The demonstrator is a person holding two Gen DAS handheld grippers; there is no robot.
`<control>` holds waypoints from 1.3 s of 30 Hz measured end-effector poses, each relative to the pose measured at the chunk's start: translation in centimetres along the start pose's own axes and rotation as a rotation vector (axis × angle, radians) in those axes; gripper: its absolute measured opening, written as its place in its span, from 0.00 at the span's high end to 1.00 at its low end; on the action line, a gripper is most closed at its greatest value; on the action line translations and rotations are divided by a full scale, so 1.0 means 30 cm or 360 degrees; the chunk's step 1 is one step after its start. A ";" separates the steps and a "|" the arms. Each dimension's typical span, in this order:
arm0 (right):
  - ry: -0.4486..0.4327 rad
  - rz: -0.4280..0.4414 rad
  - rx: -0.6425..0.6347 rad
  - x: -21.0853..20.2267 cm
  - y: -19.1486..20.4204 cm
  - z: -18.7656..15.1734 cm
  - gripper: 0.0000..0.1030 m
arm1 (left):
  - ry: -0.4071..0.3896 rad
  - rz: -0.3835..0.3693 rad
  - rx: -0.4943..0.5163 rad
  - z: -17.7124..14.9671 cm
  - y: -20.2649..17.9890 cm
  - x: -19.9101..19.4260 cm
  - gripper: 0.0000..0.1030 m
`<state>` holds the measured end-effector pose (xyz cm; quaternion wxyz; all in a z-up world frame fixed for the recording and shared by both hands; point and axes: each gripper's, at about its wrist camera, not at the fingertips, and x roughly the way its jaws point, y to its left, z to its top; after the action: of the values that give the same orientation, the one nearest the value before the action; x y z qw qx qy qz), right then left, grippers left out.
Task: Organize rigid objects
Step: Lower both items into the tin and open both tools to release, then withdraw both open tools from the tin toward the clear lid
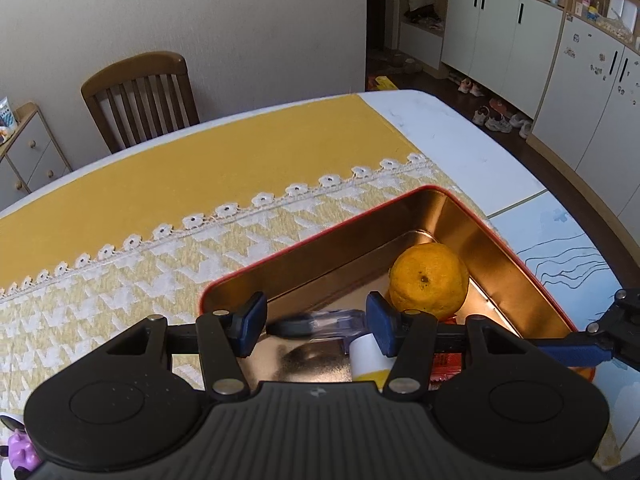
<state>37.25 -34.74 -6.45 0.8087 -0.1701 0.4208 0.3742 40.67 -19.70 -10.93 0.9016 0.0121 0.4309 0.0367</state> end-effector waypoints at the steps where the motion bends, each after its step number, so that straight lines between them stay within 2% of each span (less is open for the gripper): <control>1: -0.0001 -0.0003 0.0011 -0.003 -0.001 -0.001 0.38 | -0.0009 -0.0004 -0.0006 0.000 0.004 -0.009 0.48; 13: -0.0069 -0.0010 0.0087 -0.060 0.045 -0.003 0.35 | -0.0084 -0.0062 -0.0057 -0.040 0.051 -0.137 0.47; 15: -0.0088 -0.0020 0.0086 -0.074 0.060 -0.001 0.31 | -0.0101 -0.0068 -0.0054 -0.049 0.058 -0.164 0.44; 22: -0.0133 -0.0038 0.0101 -0.113 0.100 -0.001 0.31 | -0.0172 -0.0113 -0.0049 -0.080 0.091 -0.263 0.43; 24: -0.0154 -0.0046 0.0100 -0.129 0.112 0.000 0.24 | -0.0186 -0.0124 -0.0049 -0.091 0.104 -0.292 0.43; 27: -0.0181 -0.0050 0.0101 -0.148 0.134 0.004 0.23 | -0.0212 -0.0141 -0.0051 -0.104 0.123 -0.330 0.38; 31: -0.0201 -0.0046 0.0113 -0.167 0.164 0.009 0.20 | -0.0227 -0.0152 -0.0069 -0.126 0.156 -0.367 0.36; 36: -0.0220 -0.0035 0.0116 -0.180 0.212 0.013 0.11 | -0.0267 -0.0181 -0.0080 -0.159 0.208 -0.420 0.25; 39: -0.0240 -0.0022 0.0129 -0.187 0.245 0.015 0.07 | -0.0283 -0.0203 -0.0086 -0.184 0.248 -0.449 0.22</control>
<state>29.95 -32.21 -1.38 0.8468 -0.1114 0.3724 0.3630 27.54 -13.38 -3.53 0.9367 -0.0366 0.3481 -0.0104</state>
